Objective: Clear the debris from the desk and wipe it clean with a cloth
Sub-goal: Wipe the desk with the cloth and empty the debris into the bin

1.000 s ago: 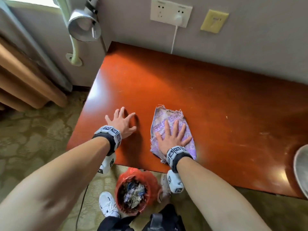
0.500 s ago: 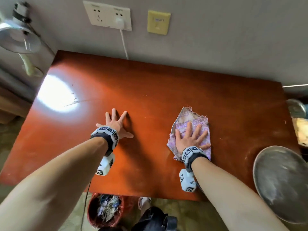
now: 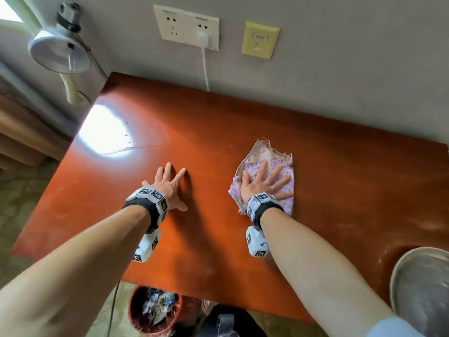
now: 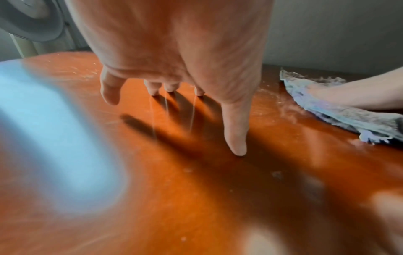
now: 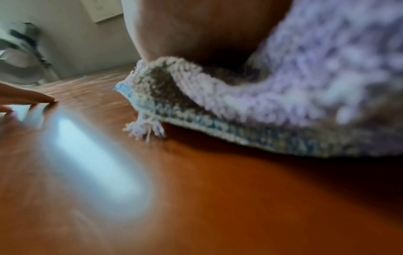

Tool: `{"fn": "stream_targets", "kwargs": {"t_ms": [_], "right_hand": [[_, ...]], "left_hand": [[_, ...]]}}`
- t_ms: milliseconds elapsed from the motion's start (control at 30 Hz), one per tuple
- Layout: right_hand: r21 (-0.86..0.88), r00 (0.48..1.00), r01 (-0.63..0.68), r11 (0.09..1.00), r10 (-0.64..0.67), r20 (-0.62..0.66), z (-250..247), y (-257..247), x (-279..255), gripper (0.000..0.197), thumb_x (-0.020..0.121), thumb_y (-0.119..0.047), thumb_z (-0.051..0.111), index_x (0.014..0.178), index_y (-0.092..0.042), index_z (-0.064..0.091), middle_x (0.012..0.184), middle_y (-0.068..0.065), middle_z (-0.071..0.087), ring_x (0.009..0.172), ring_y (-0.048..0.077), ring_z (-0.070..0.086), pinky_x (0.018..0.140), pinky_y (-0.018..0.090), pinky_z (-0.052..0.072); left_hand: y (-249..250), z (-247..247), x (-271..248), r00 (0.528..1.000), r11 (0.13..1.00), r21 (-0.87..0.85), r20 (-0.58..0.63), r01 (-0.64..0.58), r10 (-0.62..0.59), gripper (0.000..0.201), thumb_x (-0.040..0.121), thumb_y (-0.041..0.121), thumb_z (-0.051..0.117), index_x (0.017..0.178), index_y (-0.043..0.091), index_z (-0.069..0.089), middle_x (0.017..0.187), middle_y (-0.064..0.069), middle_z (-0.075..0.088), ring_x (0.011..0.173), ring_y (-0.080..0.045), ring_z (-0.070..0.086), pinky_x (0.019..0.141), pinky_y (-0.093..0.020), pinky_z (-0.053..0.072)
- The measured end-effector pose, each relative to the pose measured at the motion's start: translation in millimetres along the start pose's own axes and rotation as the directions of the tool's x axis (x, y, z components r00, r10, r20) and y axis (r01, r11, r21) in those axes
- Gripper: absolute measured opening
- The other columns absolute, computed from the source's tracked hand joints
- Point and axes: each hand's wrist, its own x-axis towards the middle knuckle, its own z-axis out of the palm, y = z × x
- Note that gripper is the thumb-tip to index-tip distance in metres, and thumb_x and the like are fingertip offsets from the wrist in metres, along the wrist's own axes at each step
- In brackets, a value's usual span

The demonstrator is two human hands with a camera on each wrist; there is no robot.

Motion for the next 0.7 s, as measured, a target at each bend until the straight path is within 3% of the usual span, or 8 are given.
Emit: {"fn": "stream_targets", "kwargs": {"t_ms": [100,200,367,500,700], "right_hand": [[-0.090,0.982,0.189,0.978,-0.187,0.029,10,-47,-6,0.074,0.093,-0.069,0.012,0.152,-0.035,-0.018,0.155,0.010,-0.036,0.138,0.045,-0.035,0.103,0.076,-0.016],[-0.199,0.895,0.446,0.872,-0.430,0.123,19,-87,-11,0.070,0.096,-0.063,0.015,0.151,-0.036,-0.018,0.157,0.003,-0.033,0.140,0.041,-0.034,0.104,0.074,-0.015],[-0.279,0.826,0.564,0.777,-0.526,0.202,8,-81,2,0.071,0.095,-0.068,0.017,0.151,-0.041,-0.017,0.157,-0.004,-0.034,0.142,0.034,-0.034,0.107,0.073,-0.013],[-0.261,0.886,0.464,0.847,-0.438,0.153,-14,-38,24,0.072,0.093,-0.070,0.017,0.150,-0.043,-0.019,0.156,-0.005,-0.035,0.142,0.032,-0.035,0.105,0.072,-0.017],[-0.161,0.994,0.110,0.981,-0.104,0.047,-60,88,62,0.073,0.089,-0.076,0.008,0.150,-0.045,-0.017,0.158,-0.006,-0.031,0.145,0.031,-0.029,0.110,0.071,-0.008]], "left_hand": [[-23,-2,-6,0.996,0.995,-0.061,-0.038,0.080,-0.083,0.116,0.076,0.047,0.076,0.151,0.040,-0.012,0.160,-0.003,-0.019,0.149,-0.025,-0.007,0.114,-0.059,0.020],[-45,1,-11,0.986,0.983,-0.130,-0.088,0.128,-0.140,0.120,0.077,0.043,0.077,0.151,0.038,-0.016,0.161,-0.004,-0.016,0.150,-0.025,-0.004,0.114,-0.058,0.021],[-47,11,-8,0.987,0.986,-0.115,-0.090,0.121,-0.132,0.123,0.068,0.055,0.079,0.148,0.048,-0.014,0.160,0.002,-0.017,0.149,-0.024,-0.004,0.109,-0.065,0.024],[-11,-4,4,0.997,0.996,-0.079,-0.071,0.036,-0.041,0.117,0.069,0.062,0.075,0.147,0.052,-0.012,0.160,0.005,-0.020,0.149,-0.024,-0.011,0.108,-0.068,0.024],[55,-25,18,0.994,0.995,-0.021,-0.051,-0.095,0.094,0.108,0.076,0.059,0.071,0.148,0.051,-0.008,0.160,0.004,-0.023,0.148,-0.025,-0.015,0.110,-0.068,0.019]]}}
